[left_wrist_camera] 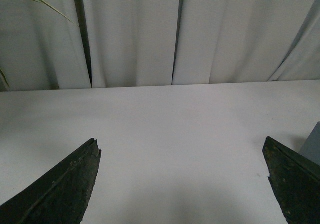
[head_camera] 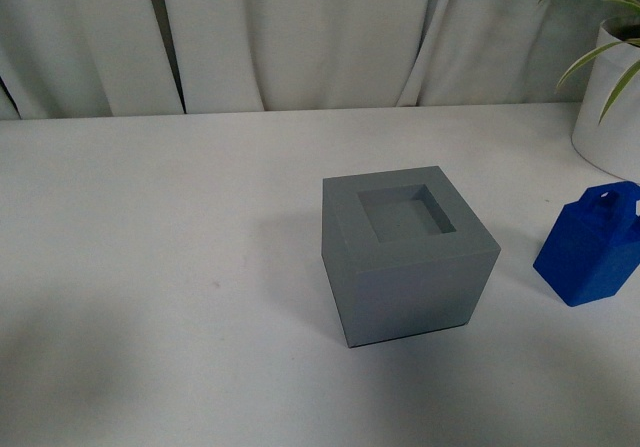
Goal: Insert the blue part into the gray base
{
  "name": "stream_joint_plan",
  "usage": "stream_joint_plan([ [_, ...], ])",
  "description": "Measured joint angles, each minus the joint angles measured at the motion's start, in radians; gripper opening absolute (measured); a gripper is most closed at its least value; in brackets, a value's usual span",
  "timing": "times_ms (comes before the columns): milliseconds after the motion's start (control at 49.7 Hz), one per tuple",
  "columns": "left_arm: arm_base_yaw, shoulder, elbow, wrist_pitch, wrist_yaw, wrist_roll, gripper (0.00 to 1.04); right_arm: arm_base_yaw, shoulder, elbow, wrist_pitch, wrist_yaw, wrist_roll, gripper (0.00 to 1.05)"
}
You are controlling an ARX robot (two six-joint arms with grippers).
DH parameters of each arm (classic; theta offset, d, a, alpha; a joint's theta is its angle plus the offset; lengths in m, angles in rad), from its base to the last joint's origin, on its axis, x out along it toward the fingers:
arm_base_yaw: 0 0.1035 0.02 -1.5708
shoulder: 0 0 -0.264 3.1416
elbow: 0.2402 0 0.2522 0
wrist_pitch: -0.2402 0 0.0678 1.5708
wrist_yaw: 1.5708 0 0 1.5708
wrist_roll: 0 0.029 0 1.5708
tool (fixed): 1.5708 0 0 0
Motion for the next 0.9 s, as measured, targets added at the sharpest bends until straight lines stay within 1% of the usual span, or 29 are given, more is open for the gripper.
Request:
stream_joint_plan([
  [221,0.0,0.0,0.0,0.0,0.0,0.0,0.99,0.0,0.0,0.0,0.0,0.0,0.0,0.97],
  [302,0.0,0.0,0.0,0.0,0.0,0.0,0.99,0.004,0.06,0.032,-0.073,-0.009,-0.011,0.97],
  [342,0.0,0.0,0.0,0.0,0.0,0.0,0.99,-0.011,0.143,0.053,-0.048,-0.043,-0.019,0.97],
  [402,0.0,0.0,0.0,0.0,0.0,0.0,0.99,-0.059,0.273,0.099,0.004,-0.12,-0.018,0.97],
  [483,0.0,0.0,0.0,0.0,0.0,0.0,0.99,-0.105,0.401,0.15,0.08,-0.198,-0.014,0.97],
  [563,0.0,0.0,0.0,0.0,0.0,0.0,0.99,-0.124,0.527,0.207,0.155,-0.242,-0.022,0.97],
  [603,0.0,0.0,0.0,0.0,0.0,0.0,0.99,-0.126,0.62,0.254,0.204,-0.28,-0.03,0.97],
  [664,0.0,0.0,0.0,0.0,0.0,0.0,0.99,-0.126,0.713,0.304,0.235,-0.298,-0.052,0.97],
  [724,0.0,0.0,0.0,0.0,0.0,0.0,0.99,-0.124,0.801,0.363,0.219,-0.336,-0.076,0.97],
  [804,0.0,0.0,0.0,0.0,0.0,0.0,0.99,-0.121,0.901,0.429,0.211,-0.358,-0.117,0.97],
  [865,0.0,0.0,0.0,0.0,0.0,0.0,0.99,-0.115,0.975,0.492,0.164,-0.404,-0.157,0.97],
  [905,0.0,0.0,0.0,0.0,0.0,0.0,0.99,-0.111,1.029,0.544,0.118,-0.44,-0.212,0.97],
])
